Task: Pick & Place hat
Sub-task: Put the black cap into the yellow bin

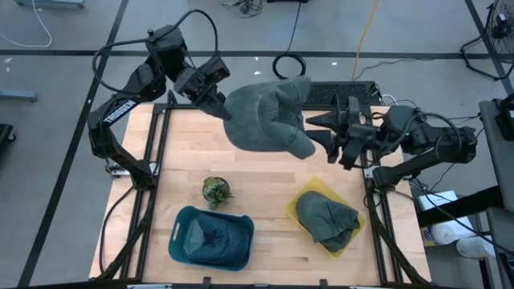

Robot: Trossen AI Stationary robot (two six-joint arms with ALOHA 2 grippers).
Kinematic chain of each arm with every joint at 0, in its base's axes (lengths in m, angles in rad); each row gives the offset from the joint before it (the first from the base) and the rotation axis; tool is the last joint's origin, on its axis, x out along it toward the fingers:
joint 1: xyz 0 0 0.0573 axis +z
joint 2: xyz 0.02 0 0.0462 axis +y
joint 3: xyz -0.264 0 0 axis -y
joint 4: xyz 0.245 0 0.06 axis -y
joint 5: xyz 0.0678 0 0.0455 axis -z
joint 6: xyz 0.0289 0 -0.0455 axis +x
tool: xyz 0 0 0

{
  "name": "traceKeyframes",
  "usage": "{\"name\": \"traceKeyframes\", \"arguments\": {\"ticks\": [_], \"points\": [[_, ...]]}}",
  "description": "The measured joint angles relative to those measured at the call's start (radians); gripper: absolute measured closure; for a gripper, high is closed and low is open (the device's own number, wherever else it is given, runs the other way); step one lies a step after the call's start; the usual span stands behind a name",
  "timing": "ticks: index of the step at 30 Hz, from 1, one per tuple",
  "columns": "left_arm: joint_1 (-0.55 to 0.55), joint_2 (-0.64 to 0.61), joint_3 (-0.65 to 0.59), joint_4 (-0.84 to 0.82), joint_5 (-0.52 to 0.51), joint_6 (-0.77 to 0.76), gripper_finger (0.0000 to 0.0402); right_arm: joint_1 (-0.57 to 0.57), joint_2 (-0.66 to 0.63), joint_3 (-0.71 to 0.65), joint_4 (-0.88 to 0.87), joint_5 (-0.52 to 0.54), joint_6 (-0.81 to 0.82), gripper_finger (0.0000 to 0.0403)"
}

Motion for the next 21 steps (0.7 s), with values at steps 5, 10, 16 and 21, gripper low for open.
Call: {"name": "traceKeyframes", "arguments": {"ticks": [5,10,16,21], "points": [[-0.021,0.000,0.000,-0.001,-0.030,-0.023,0.0390,0.000,0.029,0.000,0.019,0.005,-0.129,0.0222],[-0.035,0.000,0.000,0.000,-0.070,-0.028,0.0391,0.000,0.059,0.000,0.122,0.004,-0.191,0.0223],[-0.046,0.000,0.000,-0.001,-0.095,-0.031,0.0391,0.000,0.086,0.000,0.210,0.002,-0.304,0.0223],[-0.051,0.000,0.000,-0.001,-0.100,-0.028,0.0391,0.000,0.106,0.000,0.231,0.003,-0.315,0.0244]]}}
